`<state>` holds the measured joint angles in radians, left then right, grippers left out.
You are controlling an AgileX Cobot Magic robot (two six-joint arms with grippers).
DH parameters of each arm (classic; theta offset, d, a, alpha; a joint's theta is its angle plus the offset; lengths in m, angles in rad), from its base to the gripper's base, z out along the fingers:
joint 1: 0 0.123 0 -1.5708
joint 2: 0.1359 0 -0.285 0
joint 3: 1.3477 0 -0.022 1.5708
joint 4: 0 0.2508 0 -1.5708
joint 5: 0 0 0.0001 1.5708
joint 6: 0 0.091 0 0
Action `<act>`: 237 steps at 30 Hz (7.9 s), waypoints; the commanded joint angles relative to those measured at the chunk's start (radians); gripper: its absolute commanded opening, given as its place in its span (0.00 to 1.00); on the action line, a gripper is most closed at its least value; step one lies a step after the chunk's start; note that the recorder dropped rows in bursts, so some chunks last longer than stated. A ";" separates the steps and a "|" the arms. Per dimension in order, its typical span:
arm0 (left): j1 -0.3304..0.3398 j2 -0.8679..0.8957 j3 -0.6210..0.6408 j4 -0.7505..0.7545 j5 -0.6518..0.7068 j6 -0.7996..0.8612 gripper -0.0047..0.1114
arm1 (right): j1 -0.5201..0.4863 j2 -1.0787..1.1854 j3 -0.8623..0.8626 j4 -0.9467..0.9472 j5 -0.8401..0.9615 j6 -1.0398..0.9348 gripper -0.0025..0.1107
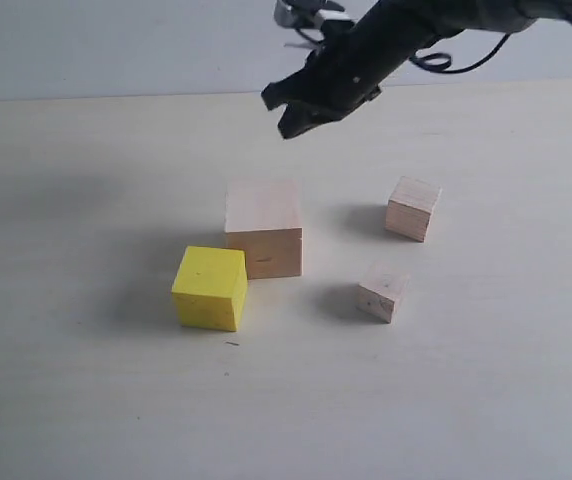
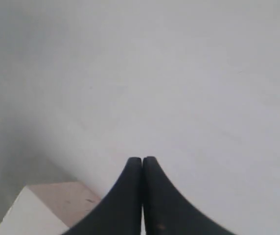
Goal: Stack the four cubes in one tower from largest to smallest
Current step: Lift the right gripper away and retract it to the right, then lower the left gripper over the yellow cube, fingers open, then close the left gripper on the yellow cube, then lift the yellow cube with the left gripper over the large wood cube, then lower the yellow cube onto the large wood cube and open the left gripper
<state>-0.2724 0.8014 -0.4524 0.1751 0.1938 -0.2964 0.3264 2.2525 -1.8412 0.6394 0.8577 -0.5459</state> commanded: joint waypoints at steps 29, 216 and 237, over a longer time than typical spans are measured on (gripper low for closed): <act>-0.184 0.244 -0.048 -0.193 0.048 -0.172 0.60 | -0.152 -1.162 1.139 0.465 -0.170 -0.280 0.02; -0.355 1.269 -1.350 -0.236 1.027 1.328 0.04 | -0.152 -1.668 1.139 0.008 0.186 0.154 0.02; -0.355 1.330 -1.419 -0.238 1.027 1.336 0.04 | -0.152 -1.668 1.139 0.008 0.186 0.154 0.02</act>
<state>-0.6287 2.1360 -1.8608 -0.0552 1.2212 1.0388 0.1730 0.5905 -0.7069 0.6519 1.0476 -0.3892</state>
